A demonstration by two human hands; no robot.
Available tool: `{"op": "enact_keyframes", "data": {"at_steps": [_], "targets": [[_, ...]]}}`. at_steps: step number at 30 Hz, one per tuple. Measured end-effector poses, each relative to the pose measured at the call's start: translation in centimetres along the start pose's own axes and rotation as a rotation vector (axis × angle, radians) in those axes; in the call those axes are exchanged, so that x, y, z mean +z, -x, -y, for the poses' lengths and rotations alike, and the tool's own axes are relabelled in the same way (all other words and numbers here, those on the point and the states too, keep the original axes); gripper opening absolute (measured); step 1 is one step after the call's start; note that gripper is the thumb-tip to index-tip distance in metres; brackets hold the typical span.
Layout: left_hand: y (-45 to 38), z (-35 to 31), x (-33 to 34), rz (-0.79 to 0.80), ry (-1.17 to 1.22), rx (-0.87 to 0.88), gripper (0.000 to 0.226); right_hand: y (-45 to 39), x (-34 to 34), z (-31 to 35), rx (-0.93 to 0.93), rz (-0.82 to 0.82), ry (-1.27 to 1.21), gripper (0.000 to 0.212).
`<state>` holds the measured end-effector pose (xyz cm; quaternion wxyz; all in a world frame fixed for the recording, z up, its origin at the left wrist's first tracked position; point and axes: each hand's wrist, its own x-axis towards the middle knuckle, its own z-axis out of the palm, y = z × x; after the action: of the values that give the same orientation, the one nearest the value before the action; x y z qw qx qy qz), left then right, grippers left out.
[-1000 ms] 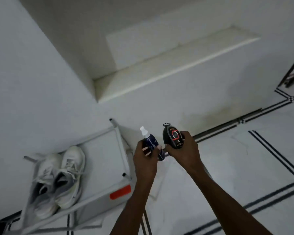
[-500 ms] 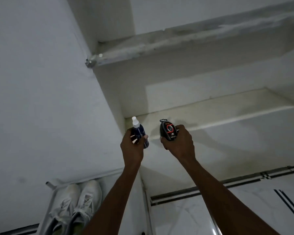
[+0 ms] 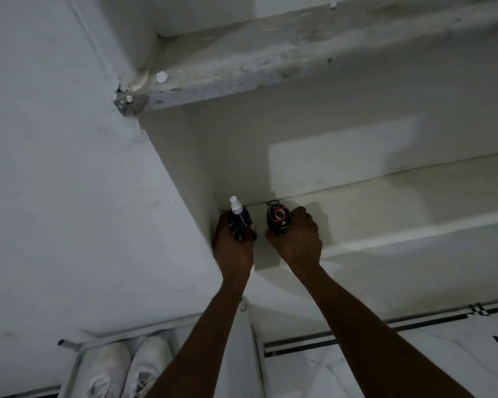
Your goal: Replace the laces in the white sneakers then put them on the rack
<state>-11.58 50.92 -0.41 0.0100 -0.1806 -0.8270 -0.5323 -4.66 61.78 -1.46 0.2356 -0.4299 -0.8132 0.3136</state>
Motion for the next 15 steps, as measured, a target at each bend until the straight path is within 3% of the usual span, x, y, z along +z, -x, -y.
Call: {"op": "enact_keyframes", "data": {"at_steps": [3,11,15], "targets": [[-0.3,0.4,0.0,0.039,-0.006,0.023,0.024,0.3,0.4,-0.1,-0.023,-0.022,0.050,0.063],[-0.6,1.1,-0.3,0.143,0.018,-0.018,0.039,0.9,-0.2,0.5,-0.023,0.013,0.063,0.085],[-0.2,1.3,-0.4,0.156,0.016,-0.079,0.058,1.4,-1.4,0.8,-0.007,0.039,0.077,0.078]]}}
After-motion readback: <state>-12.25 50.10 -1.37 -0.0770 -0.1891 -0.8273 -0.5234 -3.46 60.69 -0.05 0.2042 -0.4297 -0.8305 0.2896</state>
